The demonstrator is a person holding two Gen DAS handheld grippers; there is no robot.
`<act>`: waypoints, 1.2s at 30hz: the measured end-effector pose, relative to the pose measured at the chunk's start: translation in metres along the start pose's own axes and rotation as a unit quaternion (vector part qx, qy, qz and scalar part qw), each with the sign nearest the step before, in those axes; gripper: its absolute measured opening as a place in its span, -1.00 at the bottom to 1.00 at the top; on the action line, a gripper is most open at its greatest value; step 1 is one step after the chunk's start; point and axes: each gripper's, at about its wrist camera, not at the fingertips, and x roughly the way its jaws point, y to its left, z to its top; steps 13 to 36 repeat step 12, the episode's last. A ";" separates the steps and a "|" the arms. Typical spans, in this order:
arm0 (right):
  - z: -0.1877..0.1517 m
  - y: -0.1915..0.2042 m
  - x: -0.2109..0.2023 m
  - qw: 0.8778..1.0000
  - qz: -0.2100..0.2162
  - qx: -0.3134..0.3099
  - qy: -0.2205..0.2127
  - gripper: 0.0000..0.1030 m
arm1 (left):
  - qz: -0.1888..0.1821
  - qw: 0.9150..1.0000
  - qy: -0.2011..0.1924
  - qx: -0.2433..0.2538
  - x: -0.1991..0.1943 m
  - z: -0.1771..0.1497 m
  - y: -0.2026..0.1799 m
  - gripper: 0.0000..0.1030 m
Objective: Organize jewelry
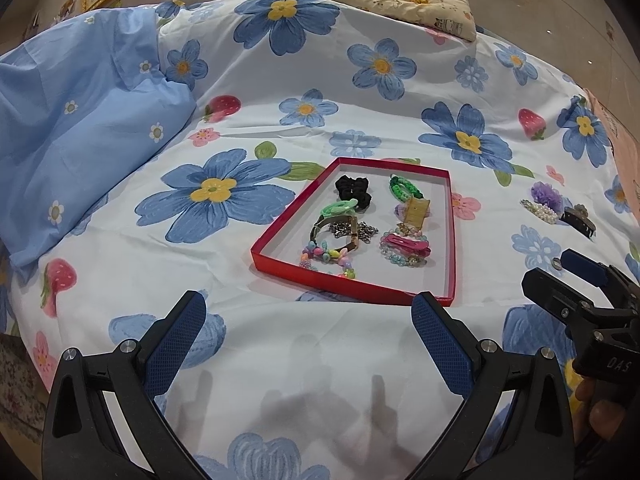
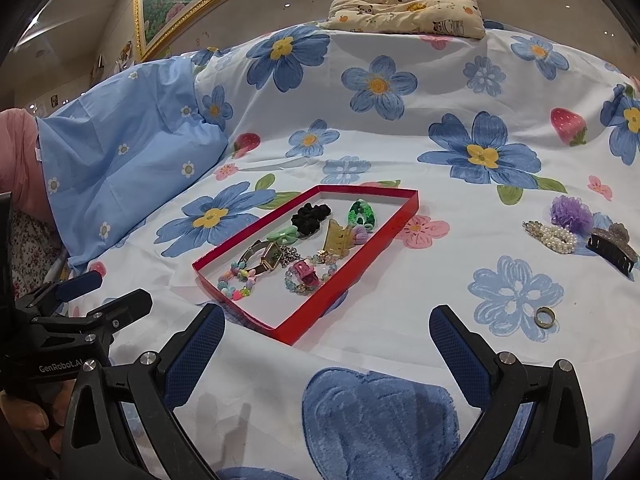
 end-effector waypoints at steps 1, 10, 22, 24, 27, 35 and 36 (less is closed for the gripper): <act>0.001 -0.001 0.000 1.000 0.000 0.000 0.000 1.00 | 0.000 1.000 0.000 0.000 0.000 0.001 0.001 1.00; 0.001 -0.003 0.003 1.000 -0.002 0.000 0.004 1.00 | -0.012 1.000 0.010 -0.009 0.008 0.005 0.002 1.00; 0.001 -0.003 0.005 1.000 -0.001 0.001 0.008 1.00 | -0.017 1.000 0.013 -0.009 0.012 0.007 0.002 1.00; 0.001 -0.003 0.005 1.000 -0.001 0.001 0.008 1.00 | -0.017 1.000 0.013 -0.009 0.012 0.007 0.002 1.00; 0.001 -0.003 0.005 1.000 -0.001 0.001 0.008 1.00 | -0.017 1.000 0.013 -0.009 0.012 0.007 0.002 1.00; 0.001 -0.003 0.005 1.000 -0.001 0.001 0.008 1.00 | -0.017 1.000 0.013 -0.009 0.012 0.007 0.002 1.00; 0.001 -0.003 0.005 1.000 -0.001 0.001 0.008 1.00 | -0.017 1.000 0.013 -0.009 0.012 0.007 0.002 1.00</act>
